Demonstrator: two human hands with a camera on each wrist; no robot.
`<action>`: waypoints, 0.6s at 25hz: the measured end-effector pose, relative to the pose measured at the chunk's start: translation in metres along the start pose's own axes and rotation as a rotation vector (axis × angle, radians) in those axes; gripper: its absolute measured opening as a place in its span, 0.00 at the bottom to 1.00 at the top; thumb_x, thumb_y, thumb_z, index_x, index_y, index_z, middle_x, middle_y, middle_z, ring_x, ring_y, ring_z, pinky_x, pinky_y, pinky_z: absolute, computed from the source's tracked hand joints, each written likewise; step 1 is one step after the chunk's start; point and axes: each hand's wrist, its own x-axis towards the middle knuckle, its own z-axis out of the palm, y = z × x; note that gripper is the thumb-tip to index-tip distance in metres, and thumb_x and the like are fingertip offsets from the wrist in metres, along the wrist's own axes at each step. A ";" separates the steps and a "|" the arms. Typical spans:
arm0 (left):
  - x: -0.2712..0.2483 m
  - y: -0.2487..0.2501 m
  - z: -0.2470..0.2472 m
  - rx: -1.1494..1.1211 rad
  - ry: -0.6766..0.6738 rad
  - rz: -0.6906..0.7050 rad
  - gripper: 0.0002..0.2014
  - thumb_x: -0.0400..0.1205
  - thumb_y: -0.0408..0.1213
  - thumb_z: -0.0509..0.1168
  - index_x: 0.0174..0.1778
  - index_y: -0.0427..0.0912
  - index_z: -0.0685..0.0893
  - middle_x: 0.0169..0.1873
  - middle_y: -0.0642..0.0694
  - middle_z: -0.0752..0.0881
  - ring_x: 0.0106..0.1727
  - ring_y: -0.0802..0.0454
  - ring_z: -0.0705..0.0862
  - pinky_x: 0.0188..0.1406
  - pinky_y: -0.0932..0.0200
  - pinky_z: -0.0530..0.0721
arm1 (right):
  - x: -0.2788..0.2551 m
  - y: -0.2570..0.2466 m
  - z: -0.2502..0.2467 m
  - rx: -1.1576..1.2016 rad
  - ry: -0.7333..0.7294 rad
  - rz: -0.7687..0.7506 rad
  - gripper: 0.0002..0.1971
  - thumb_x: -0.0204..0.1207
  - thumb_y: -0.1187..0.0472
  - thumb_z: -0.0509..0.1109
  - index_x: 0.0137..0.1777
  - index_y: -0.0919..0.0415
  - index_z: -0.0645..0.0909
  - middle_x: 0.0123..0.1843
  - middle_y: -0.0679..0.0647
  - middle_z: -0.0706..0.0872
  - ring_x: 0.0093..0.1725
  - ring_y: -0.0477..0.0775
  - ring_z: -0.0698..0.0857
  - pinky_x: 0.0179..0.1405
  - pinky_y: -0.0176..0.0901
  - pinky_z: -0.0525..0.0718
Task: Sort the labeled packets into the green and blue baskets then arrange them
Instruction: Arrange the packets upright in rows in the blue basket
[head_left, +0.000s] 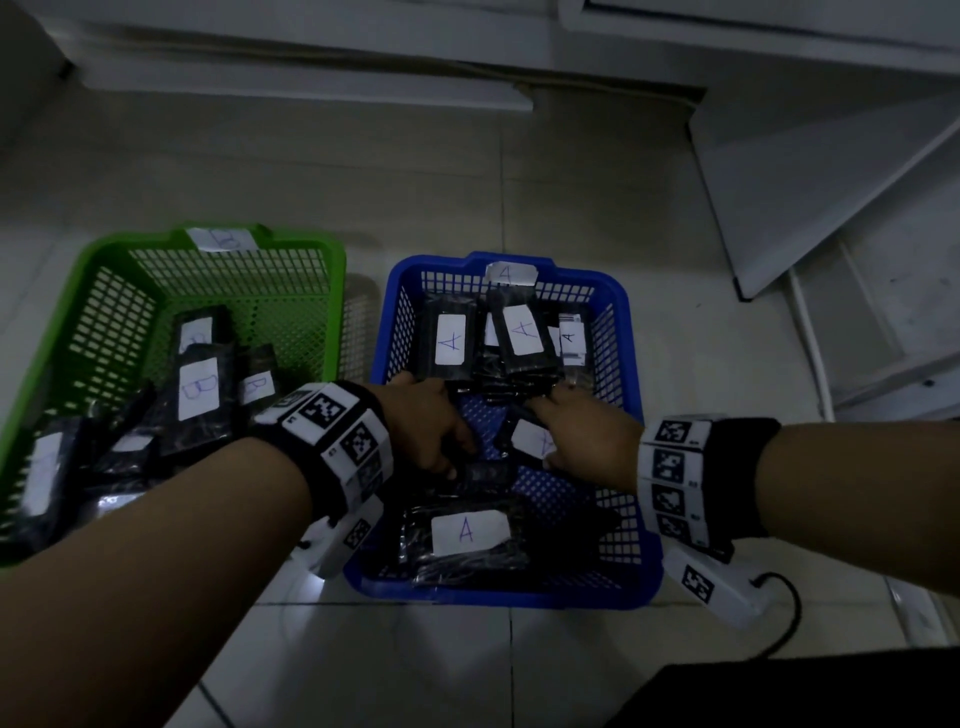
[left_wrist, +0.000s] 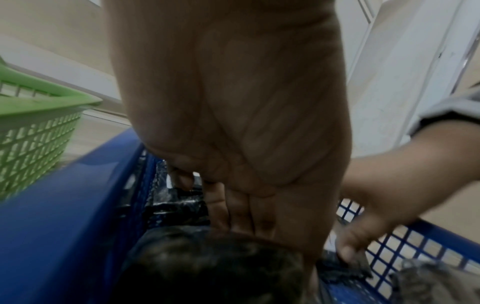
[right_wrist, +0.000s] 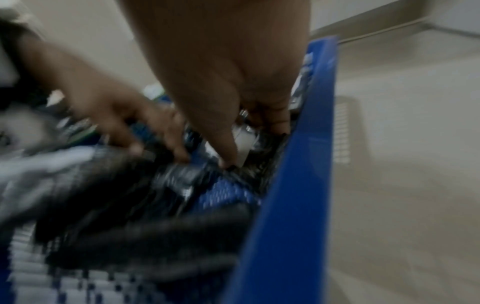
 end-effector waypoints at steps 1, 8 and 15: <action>0.001 -0.001 0.000 -0.003 -0.003 0.000 0.24 0.79 0.56 0.62 0.73 0.67 0.71 0.70 0.53 0.76 0.76 0.47 0.60 0.71 0.43 0.57 | 0.001 -0.002 0.002 -0.002 0.000 0.012 0.31 0.74 0.57 0.72 0.75 0.63 0.67 0.68 0.63 0.75 0.66 0.62 0.76 0.62 0.49 0.79; 0.006 -0.010 -0.006 -0.156 0.057 0.067 0.18 0.80 0.48 0.64 0.67 0.59 0.80 0.65 0.56 0.82 0.68 0.53 0.77 0.65 0.57 0.70 | -0.013 -0.006 -0.030 0.244 0.007 -0.073 0.24 0.71 0.52 0.74 0.66 0.57 0.75 0.57 0.55 0.75 0.55 0.54 0.79 0.49 0.43 0.80; 0.004 -0.021 -0.020 -0.245 0.194 0.051 0.13 0.83 0.39 0.62 0.62 0.50 0.84 0.59 0.53 0.87 0.60 0.54 0.83 0.60 0.63 0.76 | 0.015 0.026 -0.070 0.210 0.442 0.246 0.33 0.74 0.49 0.69 0.77 0.57 0.63 0.66 0.61 0.67 0.66 0.61 0.71 0.63 0.49 0.78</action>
